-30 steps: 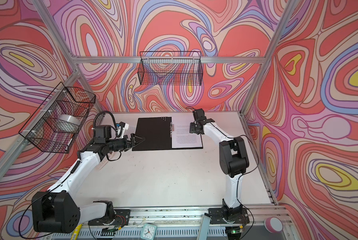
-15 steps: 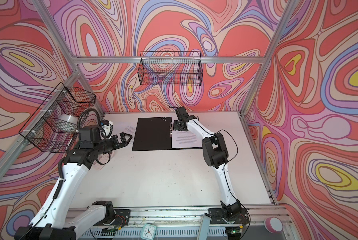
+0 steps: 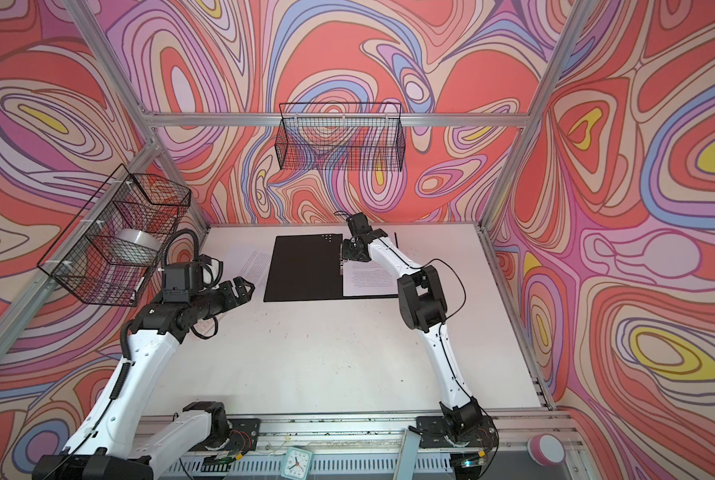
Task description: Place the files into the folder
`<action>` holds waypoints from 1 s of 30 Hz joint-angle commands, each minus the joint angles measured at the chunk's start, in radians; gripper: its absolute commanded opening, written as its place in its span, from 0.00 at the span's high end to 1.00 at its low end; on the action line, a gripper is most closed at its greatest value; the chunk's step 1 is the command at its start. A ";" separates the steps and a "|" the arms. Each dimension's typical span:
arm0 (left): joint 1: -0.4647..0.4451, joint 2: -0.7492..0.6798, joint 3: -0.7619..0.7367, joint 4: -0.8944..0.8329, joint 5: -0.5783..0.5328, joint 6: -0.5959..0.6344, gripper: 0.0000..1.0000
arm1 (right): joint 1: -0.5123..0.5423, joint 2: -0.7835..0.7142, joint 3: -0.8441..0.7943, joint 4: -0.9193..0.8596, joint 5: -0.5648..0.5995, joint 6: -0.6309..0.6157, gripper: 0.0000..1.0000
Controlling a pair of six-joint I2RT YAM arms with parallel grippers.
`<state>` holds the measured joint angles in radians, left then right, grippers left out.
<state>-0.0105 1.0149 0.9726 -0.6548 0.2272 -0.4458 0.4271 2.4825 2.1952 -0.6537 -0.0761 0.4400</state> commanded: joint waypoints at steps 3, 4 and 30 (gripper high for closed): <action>0.003 -0.012 -0.009 0.037 0.087 0.010 0.15 | 0.007 0.039 0.014 0.023 -0.031 0.019 0.49; 0.002 -0.010 -0.009 0.038 0.091 0.010 0.15 | 0.006 0.042 0.014 0.024 -0.032 0.023 0.50; 0.014 -0.002 -0.018 0.042 0.077 -0.015 0.18 | 0.006 0.085 0.024 0.079 -0.082 0.043 0.71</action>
<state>-0.0055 1.0149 0.9646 -0.6235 0.3065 -0.4496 0.4271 2.5507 2.2086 -0.5903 -0.1471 0.4774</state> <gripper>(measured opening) 0.825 0.298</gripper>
